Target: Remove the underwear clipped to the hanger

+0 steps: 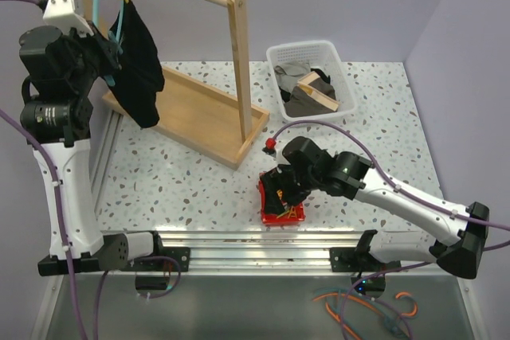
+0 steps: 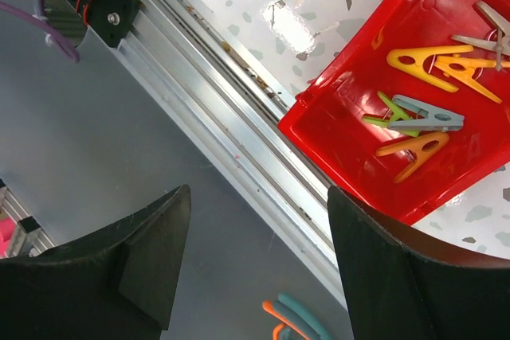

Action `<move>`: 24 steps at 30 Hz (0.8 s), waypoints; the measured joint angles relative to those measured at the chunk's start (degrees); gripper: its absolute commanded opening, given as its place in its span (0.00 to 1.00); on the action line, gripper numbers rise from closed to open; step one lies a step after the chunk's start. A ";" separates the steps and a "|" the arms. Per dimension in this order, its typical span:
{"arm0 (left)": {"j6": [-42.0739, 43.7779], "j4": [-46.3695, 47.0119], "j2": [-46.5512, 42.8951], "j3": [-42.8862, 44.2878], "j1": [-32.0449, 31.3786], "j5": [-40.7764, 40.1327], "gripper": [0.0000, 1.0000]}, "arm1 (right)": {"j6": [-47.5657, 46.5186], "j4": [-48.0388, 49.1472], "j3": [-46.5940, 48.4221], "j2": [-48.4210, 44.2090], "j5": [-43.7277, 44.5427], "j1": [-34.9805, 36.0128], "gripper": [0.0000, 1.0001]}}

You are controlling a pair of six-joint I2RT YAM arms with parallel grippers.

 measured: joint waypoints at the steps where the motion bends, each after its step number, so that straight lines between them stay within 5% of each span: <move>1: -0.66 0.11 -1.66 -1.68 -0.11 -0.39 0.00 | -0.07 0.02 0.00 0.00 -0.04 -0.17 0.72; 15: -15.23 -8.83 -21.40 -9.27 -0.46 5.38 0.00 | -2.32 -4.11 1.46 -0.02 -1.38 -3.69 0.72; 24: -17.29 -14.05 -25.14 1.84 -0.46 13.73 0.00 | -0.68 -6.67 5.86 -0.79 0.39 -4.09 0.72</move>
